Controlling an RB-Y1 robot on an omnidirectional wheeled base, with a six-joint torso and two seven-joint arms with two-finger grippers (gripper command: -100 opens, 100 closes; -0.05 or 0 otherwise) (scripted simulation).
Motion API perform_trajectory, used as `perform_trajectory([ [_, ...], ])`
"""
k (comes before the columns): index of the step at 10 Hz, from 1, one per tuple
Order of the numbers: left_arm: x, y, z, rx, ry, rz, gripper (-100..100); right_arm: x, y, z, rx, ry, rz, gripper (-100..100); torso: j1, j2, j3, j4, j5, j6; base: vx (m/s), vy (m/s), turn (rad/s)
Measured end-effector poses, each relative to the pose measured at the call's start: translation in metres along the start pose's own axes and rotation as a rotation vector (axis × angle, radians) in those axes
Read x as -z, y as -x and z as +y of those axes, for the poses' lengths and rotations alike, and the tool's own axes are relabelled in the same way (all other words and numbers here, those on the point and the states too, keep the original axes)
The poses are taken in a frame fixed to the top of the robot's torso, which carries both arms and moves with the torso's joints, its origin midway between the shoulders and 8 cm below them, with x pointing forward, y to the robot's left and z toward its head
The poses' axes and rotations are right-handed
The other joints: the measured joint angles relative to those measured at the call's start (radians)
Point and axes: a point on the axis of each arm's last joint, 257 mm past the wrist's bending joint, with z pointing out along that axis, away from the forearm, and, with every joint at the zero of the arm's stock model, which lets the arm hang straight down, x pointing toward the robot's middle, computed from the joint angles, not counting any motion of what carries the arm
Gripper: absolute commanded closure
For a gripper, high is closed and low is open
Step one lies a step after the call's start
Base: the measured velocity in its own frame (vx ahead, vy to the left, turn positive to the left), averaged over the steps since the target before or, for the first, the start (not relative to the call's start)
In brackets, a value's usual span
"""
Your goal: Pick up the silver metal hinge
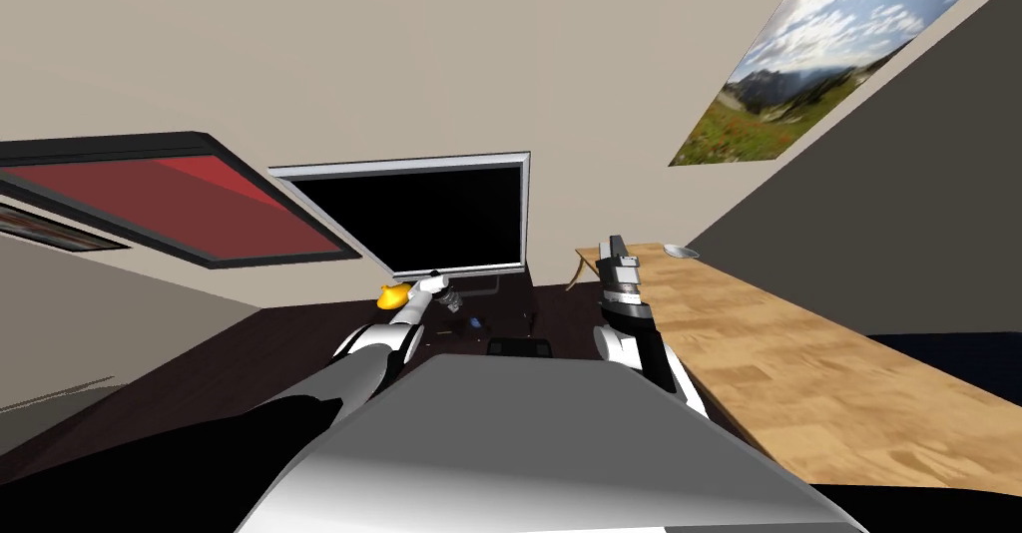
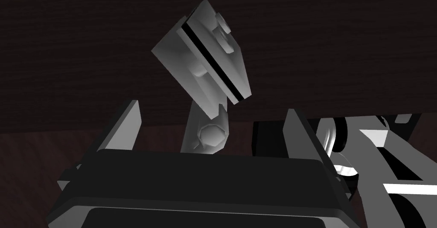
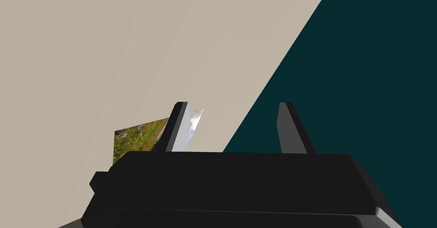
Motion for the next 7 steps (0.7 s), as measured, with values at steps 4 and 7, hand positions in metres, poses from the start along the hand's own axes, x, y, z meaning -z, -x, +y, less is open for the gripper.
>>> perform_trajectory([
  [4,-0.010,-0.016,0.054,-0.067,0.006,0.003,-100,0.000,0.000,0.000,0.000,0.000,0.000,0,0.001,-0.001,-0.001,0.000,0.000,0.000,0.037,0.061,0.165],
  [7,-0.014,-0.025,0.085,-0.106,0.007,0.012,-100,0.000,0.000,0.000,0.000,0.000,0.000,0,-0.003,0.002,0.001,0.000,-0.001,0.001,0.006,0.015,0.029],
])
